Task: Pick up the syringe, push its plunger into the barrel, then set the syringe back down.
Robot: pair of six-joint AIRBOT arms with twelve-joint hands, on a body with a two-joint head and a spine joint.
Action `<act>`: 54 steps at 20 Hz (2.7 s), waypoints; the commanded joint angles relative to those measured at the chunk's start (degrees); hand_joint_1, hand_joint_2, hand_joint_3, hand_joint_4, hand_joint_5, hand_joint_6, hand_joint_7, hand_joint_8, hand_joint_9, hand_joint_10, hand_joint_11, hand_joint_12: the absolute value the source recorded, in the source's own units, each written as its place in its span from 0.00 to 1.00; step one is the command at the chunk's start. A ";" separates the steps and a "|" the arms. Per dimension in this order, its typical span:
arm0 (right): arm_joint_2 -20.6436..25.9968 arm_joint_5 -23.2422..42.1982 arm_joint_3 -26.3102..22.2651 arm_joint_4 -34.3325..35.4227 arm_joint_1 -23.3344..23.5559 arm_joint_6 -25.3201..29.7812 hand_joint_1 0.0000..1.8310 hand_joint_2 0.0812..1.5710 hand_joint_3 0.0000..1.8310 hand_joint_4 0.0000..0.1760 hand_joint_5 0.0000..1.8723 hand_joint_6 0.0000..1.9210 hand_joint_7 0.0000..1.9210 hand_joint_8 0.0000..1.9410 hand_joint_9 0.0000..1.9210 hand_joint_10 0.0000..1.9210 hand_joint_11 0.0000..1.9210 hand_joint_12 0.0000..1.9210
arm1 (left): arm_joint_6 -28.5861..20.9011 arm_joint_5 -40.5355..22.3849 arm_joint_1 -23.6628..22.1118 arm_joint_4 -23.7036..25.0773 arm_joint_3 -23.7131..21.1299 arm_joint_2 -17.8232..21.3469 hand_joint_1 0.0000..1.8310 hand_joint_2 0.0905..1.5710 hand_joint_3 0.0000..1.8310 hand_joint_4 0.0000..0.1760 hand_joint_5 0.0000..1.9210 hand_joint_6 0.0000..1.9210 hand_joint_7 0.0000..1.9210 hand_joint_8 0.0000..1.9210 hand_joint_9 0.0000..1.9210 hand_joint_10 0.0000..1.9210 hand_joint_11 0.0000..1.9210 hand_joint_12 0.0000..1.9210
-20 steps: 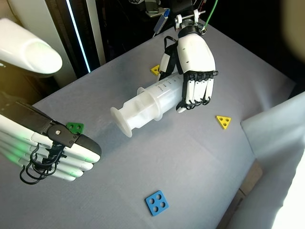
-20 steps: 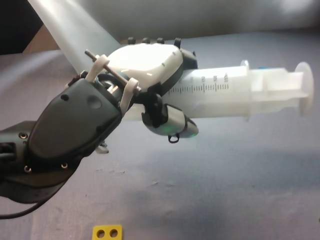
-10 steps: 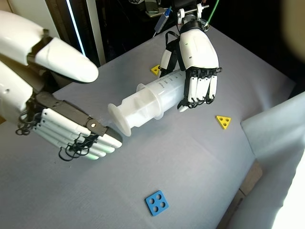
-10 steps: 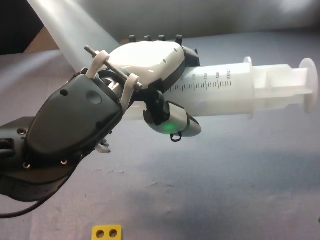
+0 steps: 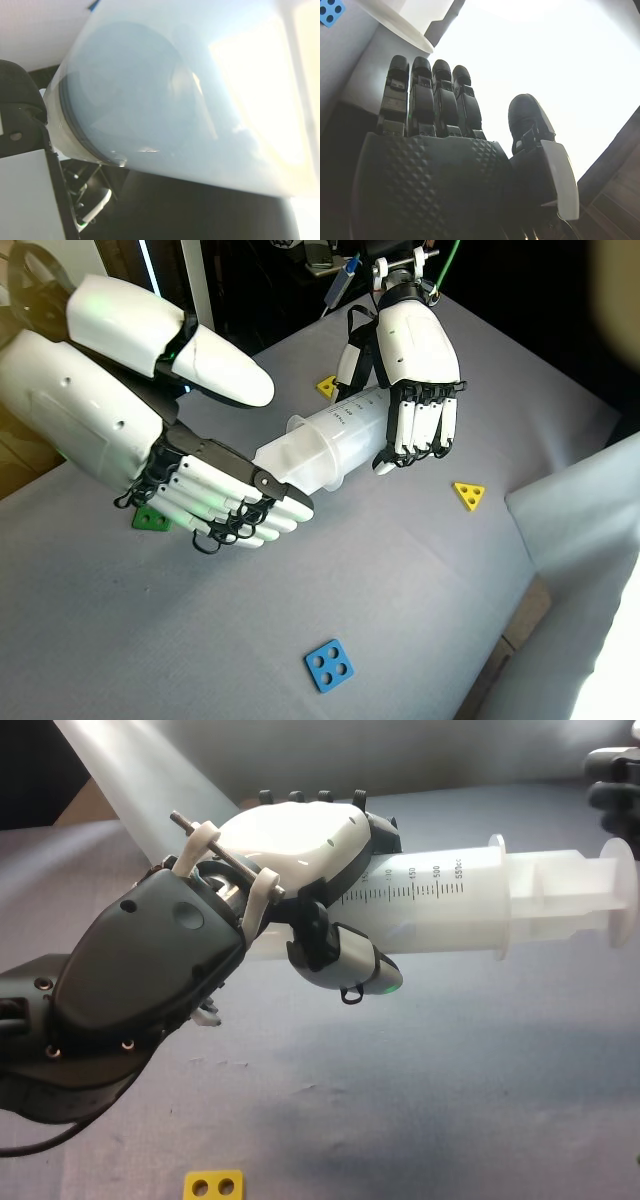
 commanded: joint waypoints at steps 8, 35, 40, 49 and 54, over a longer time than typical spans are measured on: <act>-5.45 -5.03 0.08 -0.91 2.67 0.20 0.00 0.88 0.00 0.00 0.10 0.00 0.07 0.00 0.05 0.00 0.00 0.08 | -0.38 -3.72 -0.93 3.86 0.45 -0.08 0.66 0.76 0.00 0.00 0.42 0.56 0.43 0.76 0.36 0.62 0.22 0.73; -27.32 -12.75 0.08 -1.32 7.05 -1.93 0.00 0.88 0.00 0.00 0.12 0.00 0.09 0.00 0.06 0.00 0.00 0.12 | -0.04 -3.72 -1.26 3.97 0.31 -0.01 0.66 0.76 0.00 0.00 0.44 0.54 0.39 0.81 0.33 0.66 0.23 0.73; -28.78 -12.67 -0.02 -1.56 5.46 -1.94 0.00 0.87 0.00 0.00 0.11 0.00 0.09 0.00 0.06 0.00 0.00 0.15 | 0.22 -3.72 -1.23 3.97 0.28 0.01 0.66 0.77 0.00 0.00 0.44 0.54 0.39 0.83 0.32 0.69 0.22 0.76; -16.59 -9.78 4.53 -3.26 6.53 -3.26 0.00 0.87 0.00 0.00 0.12 0.00 0.09 0.00 0.06 0.00 0.00 0.14 | 0.23 -3.72 -1.30 4.02 0.24 -0.28 0.66 0.77 0.00 0.00 0.42 0.56 0.40 0.81 0.34 0.65 0.23 0.74; -8.30 1.49 8.72 -3.29 5.07 -6.48 0.00 0.88 0.00 0.00 0.11 0.00 0.09 0.00 0.05 0.00 0.00 0.15 | 0.23 -3.72 -1.09 5.27 0.29 -0.32 0.67 0.76 0.00 0.00 0.44 0.53 0.40 0.81 0.34 0.67 0.22 0.75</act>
